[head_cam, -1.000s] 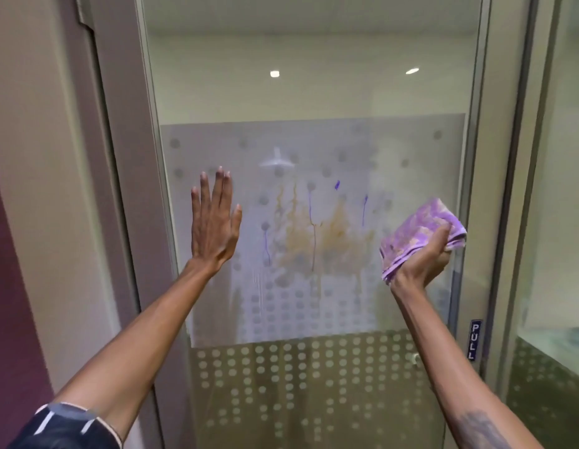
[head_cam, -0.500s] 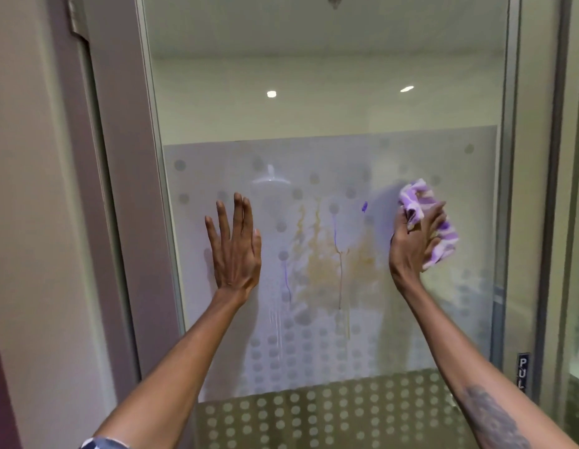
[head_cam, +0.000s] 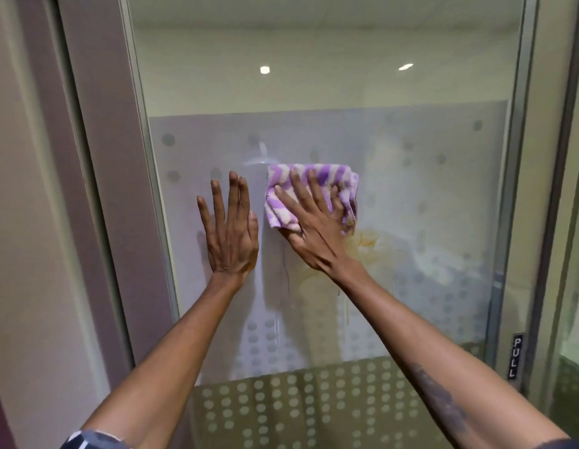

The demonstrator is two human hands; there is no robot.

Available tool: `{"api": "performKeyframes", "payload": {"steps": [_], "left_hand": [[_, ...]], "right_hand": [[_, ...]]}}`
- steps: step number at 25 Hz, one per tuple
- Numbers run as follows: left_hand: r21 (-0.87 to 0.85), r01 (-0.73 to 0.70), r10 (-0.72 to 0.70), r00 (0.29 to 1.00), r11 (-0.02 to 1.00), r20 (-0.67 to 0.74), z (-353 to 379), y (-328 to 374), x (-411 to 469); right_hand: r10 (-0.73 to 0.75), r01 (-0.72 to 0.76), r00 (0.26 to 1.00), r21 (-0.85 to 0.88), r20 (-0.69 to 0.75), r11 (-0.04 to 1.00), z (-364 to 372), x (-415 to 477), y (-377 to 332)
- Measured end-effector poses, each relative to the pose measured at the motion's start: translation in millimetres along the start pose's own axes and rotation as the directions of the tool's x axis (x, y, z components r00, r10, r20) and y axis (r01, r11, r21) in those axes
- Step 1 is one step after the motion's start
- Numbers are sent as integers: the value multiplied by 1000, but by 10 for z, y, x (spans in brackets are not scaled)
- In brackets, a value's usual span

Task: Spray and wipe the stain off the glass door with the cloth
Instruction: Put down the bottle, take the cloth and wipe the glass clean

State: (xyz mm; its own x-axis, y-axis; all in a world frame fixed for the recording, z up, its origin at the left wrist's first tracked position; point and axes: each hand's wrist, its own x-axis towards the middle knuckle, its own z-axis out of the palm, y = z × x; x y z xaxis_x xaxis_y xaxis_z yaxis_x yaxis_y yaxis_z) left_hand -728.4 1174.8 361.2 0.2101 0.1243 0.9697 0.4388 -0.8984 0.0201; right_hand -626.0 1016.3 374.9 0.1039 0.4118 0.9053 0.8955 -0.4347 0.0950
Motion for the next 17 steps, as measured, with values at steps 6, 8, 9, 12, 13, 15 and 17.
{"api": "performKeyframes", "payload": {"steps": [6,8,9,12,13,15,17], "left_hand": [[44,10,-10,1000,999,8,27,-11,-17],[56,6,-6,1000,998,5,40,-14,-10],[57,4,-4,1000,998,-1,46,-14,-1],[51,-2,1,1000,999,2,32,-35,-6],[56,-1,1,1000,998,-1,32,-33,-15],[63,2,-2,1000,998,-5,37,-18,-14],[66,-3,3,1000,998,-12,54,-2,-17]], "right_hand": [[-91,73,988,-147,-125,986,-65,70,94],[-123,112,989,-137,-78,984,12,15,122],[-154,146,987,-143,-43,979,48,-56,154],[-205,210,978,-152,50,966,129,-575,299],[-193,199,980,-185,51,962,124,-776,418],[-71,70,997,-249,6,966,51,-1011,742],[164,-173,985,-196,-60,965,-82,-915,953]]}}
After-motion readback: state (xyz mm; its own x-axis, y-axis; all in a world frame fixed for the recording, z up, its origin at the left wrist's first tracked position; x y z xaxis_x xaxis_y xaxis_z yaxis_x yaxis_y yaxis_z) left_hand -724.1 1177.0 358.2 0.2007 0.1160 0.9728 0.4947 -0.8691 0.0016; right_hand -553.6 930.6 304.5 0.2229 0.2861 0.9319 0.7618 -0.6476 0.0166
